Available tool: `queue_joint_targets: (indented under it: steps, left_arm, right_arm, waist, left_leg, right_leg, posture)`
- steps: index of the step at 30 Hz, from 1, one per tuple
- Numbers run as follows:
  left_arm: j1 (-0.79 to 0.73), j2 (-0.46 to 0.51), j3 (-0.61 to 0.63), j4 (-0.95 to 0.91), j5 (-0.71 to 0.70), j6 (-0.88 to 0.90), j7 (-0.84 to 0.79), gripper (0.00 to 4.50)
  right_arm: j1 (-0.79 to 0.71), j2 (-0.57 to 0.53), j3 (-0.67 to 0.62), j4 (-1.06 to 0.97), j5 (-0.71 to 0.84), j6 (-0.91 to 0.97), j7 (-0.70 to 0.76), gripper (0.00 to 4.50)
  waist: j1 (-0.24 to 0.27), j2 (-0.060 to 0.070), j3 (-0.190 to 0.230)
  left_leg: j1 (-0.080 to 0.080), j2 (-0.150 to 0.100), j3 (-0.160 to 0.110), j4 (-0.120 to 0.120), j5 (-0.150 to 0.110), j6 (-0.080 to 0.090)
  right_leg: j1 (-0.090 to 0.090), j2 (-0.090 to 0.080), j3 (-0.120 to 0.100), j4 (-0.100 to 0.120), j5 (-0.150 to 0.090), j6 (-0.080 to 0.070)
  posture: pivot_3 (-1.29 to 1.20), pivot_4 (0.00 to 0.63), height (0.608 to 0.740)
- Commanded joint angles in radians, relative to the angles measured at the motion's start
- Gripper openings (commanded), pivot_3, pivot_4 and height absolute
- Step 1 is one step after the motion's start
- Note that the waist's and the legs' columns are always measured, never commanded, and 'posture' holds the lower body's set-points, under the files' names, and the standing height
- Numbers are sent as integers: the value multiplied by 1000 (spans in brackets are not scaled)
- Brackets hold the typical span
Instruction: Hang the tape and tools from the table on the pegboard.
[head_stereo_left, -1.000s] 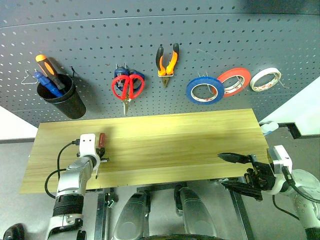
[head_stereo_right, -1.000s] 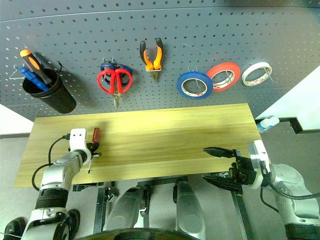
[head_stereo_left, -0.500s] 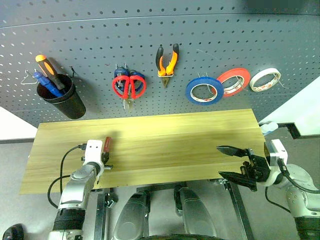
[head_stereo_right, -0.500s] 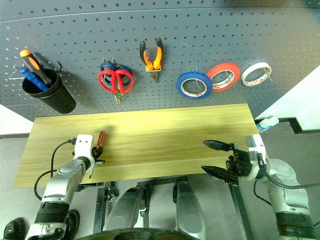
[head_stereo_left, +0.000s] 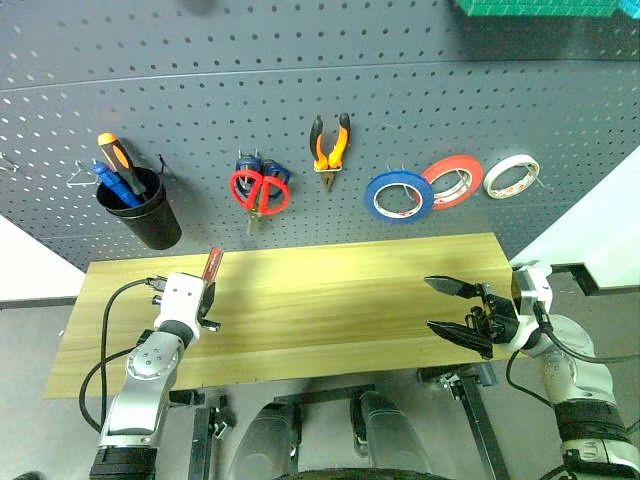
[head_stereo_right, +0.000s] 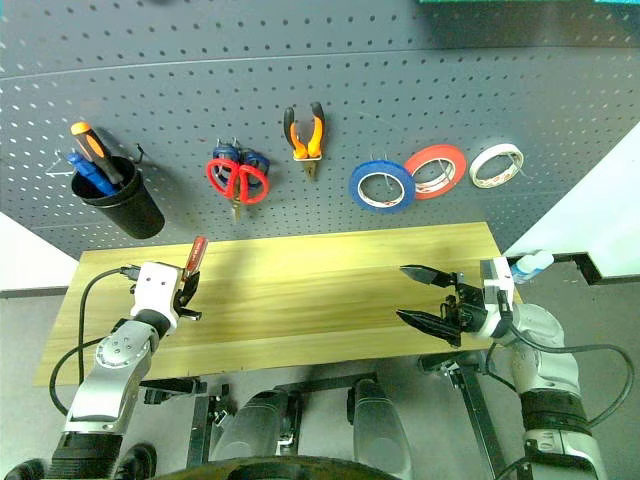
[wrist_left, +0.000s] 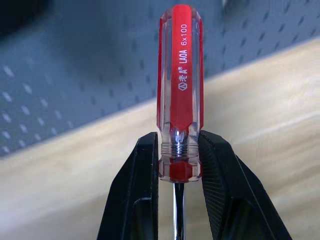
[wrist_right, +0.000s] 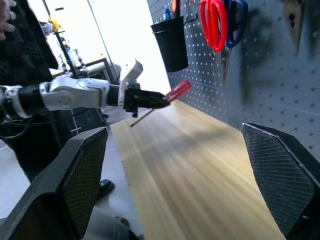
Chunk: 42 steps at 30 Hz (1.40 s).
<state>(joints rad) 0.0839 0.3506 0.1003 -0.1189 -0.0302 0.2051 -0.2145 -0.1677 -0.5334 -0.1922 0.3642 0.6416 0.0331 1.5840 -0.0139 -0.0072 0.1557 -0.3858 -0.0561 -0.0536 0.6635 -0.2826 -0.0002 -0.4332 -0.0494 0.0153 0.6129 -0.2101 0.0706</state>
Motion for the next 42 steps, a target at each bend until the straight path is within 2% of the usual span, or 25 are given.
queue_joint_targets:
  steps: [1, 4, 17, 23, 30, 42]
  left_arm:
    - [2, 9, 12, -32, 18, -80, 1, 804]
    - [5, 13, 21, -44, 30, -137, 7, 804]
    - [5, 25, 53, -107, 87, -276, 54, 804]
    - [-31, 21, 89, -161, 91, -262, 88, 804]
    - [-109, 33, 125, -186, 103, -236, 112, 804]
    - [-230, 69, 173, -238, 109, -159, 118, 804]
  right_arm:
    - [-45, 4, -25, 55, 1, -36, 25, 4500]
    - [-76, 1, -33, 110, 14, -37, 30, 4500]
    - [-160, 12, -13, 263, 26, -92, 30, 4500]
    - [-192, 9, -4, 317, 37, -97, 30, 4500]
    - [-209, 13, -15, 335, 74, -77, 30, 4500]
    - [-197, 46, -35, 312, 138, -37, 30, 4500]
  waist:
    - [0, 1, -11]
    - [-1, 1, -29]
    - [1, 6, -70]
    - [4, 7, -73]
    - [3, 7, -73]
    - [3, 7, -74]
  left_leg:
    - [2, 0, 0, 0, 0, 0]
    - [12, 0, 0, 0, 0, 0]
    - [15, 0, 1, 0, 0, 0]
    - [17, 0, 1, 1, 0, 0]
    - [30, 0, 1, 1, 0, 1]
    - [31, 0, 1, 1, 0, 1]
  right_leg:
    - [2, 0, 0, 0, 0, 0]
    - [11, 1, 0, 0, 0, 0]
    - [14, 2, 2, 2, 0, 0]
    - [16, 2, 2, 2, 1, -1]
    - [29, 2, 2, 1, -1, 0]
    - [29, 3, 3, 2, 0, -1]
  posture:
    - [-84, 16, 736]
    - [-79, 0, 736]
    - [-48, 0, 736]
    - [-27, 0, 736]
    - [-17, 0, 736]
    - [-14, 0, 736]
